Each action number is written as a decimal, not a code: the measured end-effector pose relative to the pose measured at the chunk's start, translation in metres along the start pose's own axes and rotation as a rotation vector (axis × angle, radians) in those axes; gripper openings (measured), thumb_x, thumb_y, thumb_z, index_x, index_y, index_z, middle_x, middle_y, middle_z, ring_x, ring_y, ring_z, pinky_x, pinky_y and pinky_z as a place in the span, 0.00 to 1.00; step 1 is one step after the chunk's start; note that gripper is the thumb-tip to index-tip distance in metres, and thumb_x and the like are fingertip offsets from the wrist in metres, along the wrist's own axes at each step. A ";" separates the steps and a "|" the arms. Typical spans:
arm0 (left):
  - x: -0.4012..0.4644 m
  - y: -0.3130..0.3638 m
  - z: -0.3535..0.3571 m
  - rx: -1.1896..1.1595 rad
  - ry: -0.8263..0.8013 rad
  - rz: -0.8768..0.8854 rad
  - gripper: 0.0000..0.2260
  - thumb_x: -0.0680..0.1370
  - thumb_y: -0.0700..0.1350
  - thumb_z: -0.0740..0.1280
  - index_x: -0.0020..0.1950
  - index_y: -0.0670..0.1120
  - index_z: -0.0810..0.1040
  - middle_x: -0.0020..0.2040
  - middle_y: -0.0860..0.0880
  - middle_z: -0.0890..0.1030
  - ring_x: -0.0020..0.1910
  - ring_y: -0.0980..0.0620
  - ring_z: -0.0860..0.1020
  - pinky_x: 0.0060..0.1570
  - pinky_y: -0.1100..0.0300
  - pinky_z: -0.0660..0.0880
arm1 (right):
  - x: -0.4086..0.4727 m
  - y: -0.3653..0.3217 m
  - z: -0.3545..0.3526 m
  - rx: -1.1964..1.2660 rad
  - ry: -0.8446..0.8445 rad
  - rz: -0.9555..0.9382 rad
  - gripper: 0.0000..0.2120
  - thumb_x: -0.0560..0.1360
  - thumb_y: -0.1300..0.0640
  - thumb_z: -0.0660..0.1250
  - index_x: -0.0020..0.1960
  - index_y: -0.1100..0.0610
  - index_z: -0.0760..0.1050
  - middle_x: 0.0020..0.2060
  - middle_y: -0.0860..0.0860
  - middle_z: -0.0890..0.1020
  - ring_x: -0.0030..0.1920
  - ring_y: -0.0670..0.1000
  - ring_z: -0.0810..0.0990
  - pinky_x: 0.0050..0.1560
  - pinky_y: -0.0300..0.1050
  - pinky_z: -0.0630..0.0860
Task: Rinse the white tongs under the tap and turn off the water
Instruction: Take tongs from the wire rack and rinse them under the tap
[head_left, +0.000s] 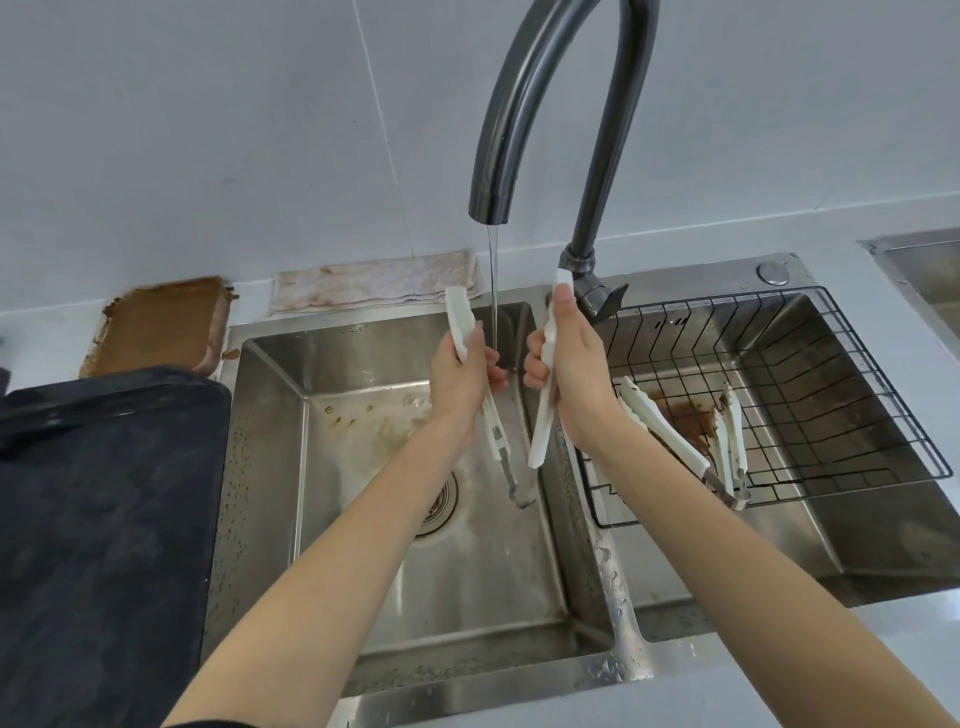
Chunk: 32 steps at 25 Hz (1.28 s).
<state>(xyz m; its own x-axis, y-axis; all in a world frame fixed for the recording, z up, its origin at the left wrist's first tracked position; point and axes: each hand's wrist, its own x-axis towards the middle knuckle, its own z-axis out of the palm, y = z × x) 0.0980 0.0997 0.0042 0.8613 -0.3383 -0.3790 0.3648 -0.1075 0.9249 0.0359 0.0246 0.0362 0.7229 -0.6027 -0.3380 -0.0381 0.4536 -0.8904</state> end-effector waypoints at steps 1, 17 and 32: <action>-0.001 0.002 0.001 -0.001 -0.038 -0.013 0.07 0.80 0.46 0.58 0.46 0.45 0.71 0.33 0.50 0.71 0.23 0.60 0.71 0.30 0.63 0.71 | 0.003 0.003 -0.003 0.055 0.065 0.063 0.17 0.78 0.41 0.55 0.39 0.53 0.66 0.25 0.47 0.65 0.19 0.42 0.62 0.20 0.34 0.61; -0.014 0.025 0.006 -0.456 -0.381 -0.550 0.13 0.79 0.49 0.60 0.50 0.39 0.73 0.30 0.48 0.79 0.24 0.55 0.78 0.23 0.66 0.75 | 0.009 0.061 -0.042 0.535 0.174 0.628 0.28 0.78 0.37 0.47 0.43 0.60 0.70 0.23 0.50 0.68 0.12 0.43 0.60 0.12 0.30 0.56; 0.010 0.009 -0.007 -0.193 -0.004 -0.295 0.13 0.81 0.42 0.53 0.38 0.47 0.71 0.30 0.50 0.66 0.21 0.57 0.64 0.21 0.66 0.63 | -0.009 0.035 -0.024 -0.014 0.216 0.181 0.12 0.80 0.46 0.53 0.52 0.51 0.71 0.30 0.47 0.68 0.25 0.43 0.63 0.22 0.33 0.61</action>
<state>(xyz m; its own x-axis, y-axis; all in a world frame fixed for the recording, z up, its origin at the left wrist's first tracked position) 0.1121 0.1015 0.0089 0.7074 -0.3226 -0.6289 0.6584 -0.0227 0.7523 0.0116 0.0304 0.0007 0.5401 -0.6390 -0.5477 -0.1635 0.5587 -0.8131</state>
